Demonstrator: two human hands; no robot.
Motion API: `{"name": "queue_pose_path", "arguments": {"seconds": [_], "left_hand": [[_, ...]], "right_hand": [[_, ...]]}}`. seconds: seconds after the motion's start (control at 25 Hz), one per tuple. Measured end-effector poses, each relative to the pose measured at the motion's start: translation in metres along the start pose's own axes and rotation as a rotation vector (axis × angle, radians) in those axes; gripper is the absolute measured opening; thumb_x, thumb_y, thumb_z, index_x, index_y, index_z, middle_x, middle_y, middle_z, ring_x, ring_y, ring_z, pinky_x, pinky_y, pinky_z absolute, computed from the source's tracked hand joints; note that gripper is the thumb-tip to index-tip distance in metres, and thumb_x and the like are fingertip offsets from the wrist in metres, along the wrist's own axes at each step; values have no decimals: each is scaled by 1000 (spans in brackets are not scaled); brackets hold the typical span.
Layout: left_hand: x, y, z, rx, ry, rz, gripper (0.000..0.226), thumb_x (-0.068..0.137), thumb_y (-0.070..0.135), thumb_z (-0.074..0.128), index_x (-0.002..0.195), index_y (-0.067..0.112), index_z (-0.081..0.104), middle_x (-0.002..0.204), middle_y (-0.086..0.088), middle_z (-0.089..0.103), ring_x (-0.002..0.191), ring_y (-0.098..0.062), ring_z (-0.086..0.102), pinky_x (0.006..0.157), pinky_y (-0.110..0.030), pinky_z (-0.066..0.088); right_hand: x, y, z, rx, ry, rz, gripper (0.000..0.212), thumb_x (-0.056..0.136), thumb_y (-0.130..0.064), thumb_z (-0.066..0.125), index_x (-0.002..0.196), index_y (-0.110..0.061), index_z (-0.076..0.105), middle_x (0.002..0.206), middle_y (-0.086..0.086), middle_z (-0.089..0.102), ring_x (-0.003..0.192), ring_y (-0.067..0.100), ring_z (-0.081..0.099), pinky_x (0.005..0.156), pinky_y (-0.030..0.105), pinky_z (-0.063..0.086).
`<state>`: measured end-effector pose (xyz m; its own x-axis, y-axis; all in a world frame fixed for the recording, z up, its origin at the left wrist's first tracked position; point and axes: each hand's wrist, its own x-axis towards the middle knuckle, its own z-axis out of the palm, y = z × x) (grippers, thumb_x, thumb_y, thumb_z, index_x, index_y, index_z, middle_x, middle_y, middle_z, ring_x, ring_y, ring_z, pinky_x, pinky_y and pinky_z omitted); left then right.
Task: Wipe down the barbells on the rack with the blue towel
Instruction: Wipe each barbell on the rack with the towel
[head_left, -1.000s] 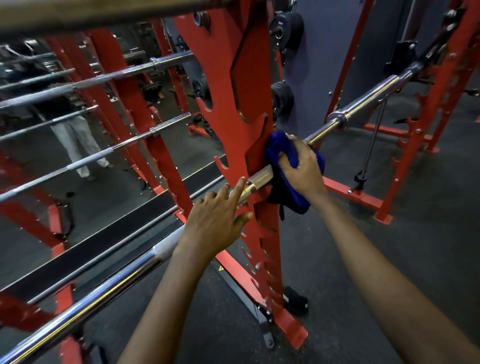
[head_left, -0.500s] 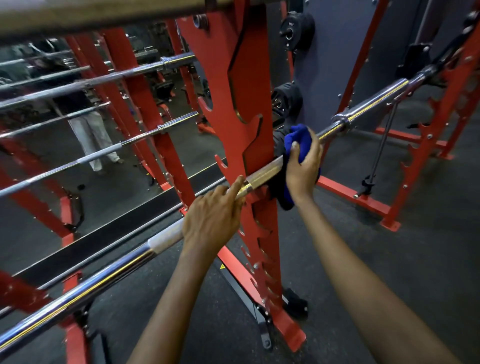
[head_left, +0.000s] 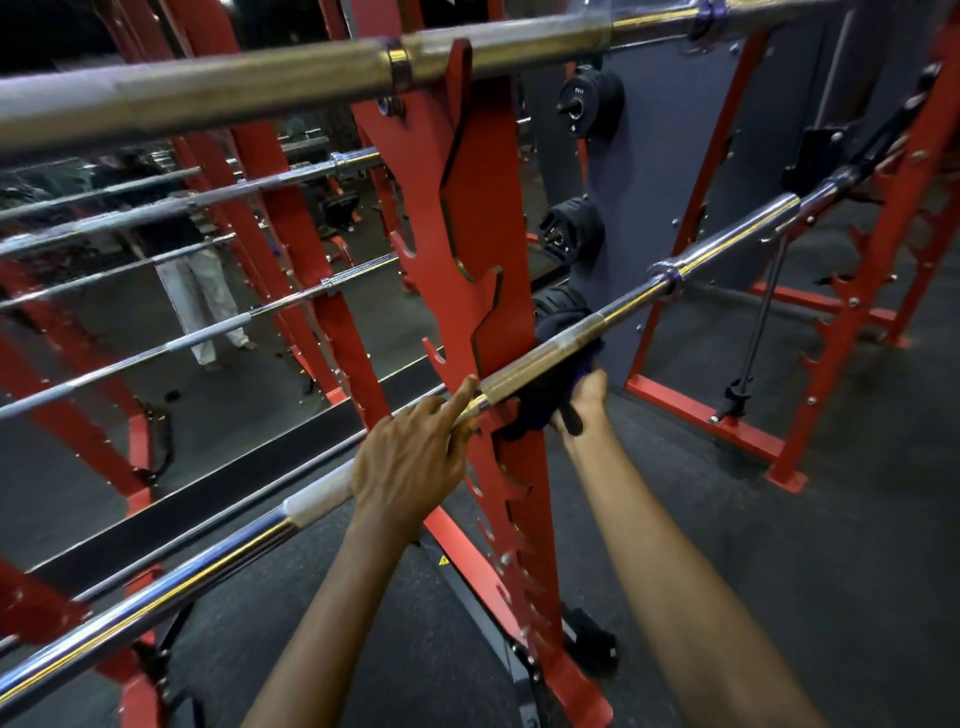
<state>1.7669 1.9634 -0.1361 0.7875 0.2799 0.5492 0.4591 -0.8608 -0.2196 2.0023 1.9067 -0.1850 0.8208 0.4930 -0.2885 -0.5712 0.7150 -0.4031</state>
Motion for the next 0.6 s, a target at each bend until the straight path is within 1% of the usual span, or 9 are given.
{"name": "queue_pose_path", "arguments": {"seconds": [0.12, 0.2, 0.24, 0.28, 0.36, 0.4, 0.44, 0.52, 0.6], "left_hand": [[0, -1, 6, -6, -4, 23, 50, 106, 49, 35, 153, 33, 39, 125, 2, 67, 89, -20, 71, 61, -31, 51], [-1, -3, 7, -29, -34, 19, 53, 105, 45, 32, 156, 31, 35, 137, -1, 60, 100, -21, 67, 70, -33, 55], [-1, -4, 7, -36, -45, 24, 55, 103, 42, 32, 157, 31, 33, 141, -2, 56, 104, -21, 65, 75, -35, 55], [-2, -3, 7, -36, -51, 41, 57, 101, 39, 33, 157, 30, 31, 145, -3, 53, 108, -22, 62, 79, -36, 55], [1, 1, 8, -32, -57, 100, 60, 98, 33, 36, 158, 29, 30, 151, -5, 49, 116, -24, 58, 86, -37, 53], [5, 5, 10, -31, -55, 134, 60, 97, 32, 37, 157, 27, 32, 153, -6, 47, 120, -25, 57, 88, -38, 53], [10, 10, 13, -31, -51, 159, 59, 98, 33, 38, 156, 25, 34, 154, -7, 46, 122, -27, 56, 90, -39, 52], [22, 22, 18, -36, -49, 177, 55, 103, 38, 38, 155, 21, 36, 155, -10, 45, 126, -30, 54, 94, -40, 50], [29, 29, 23, -12, -42, 188, 57, 104, 41, 39, 155, 17, 37, 155, -12, 44, 127, -33, 52, 98, -42, 47]], "right_hand": [[-8, 3, -15, -144, -37, 14, 49, 105, -50, 39, 101, -11, 67, 84, 7, 76, 82, 23, 72, 84, 32, 55], [-11, 2, -22, -249, 2, -7, 55, 98, -55, 53, 122, -8, 67, 113, 13, 74, 104, 29, 71, 100, 39, 54], [-16, -2, -24, -318, 30, -54, 57, 93, -55, 59, 128, -10, 64, 124, 15, 70, 110, 30, 69, 102, 42, 53], [-21, -7, -27, -389, 57, -174, 53, 93, -52, 61, 129, -13, 60, 127, 15, 68, 109, 29, 68, 100, 41, 54], [-33, -17, -23, -713, 71, -625, 39, 97, -43, 59, 131, -24, 51, 125, 9, 63, 107, 24, 66, 94, 39, 54], [-41, -21, -18, -918, -13, -853, 44, 98, -39, 60, 138, -24, 49, 128, 6, 60, 112, 23, 63, 96, 38, 53], [-41, -22, -12, -1106, -132, -985, 52, 98, -35, 62, 146, -22, 47, 134, 5, 56, 118, 22, 60, 100, 35, 51], [-30, -28, -2, -1366, -278, -1115, 67, 98, -30, 63, 158, -22, 33, 144, 7, 51, 128, 23, 55, 106, 36, 47], [-13, -40, 3, -1415, -226, -1119, 72, 98, -36, 56, 161, -28, 23, 150, 9, 47, 133, 26, 52, 107, 47, 48]]}}
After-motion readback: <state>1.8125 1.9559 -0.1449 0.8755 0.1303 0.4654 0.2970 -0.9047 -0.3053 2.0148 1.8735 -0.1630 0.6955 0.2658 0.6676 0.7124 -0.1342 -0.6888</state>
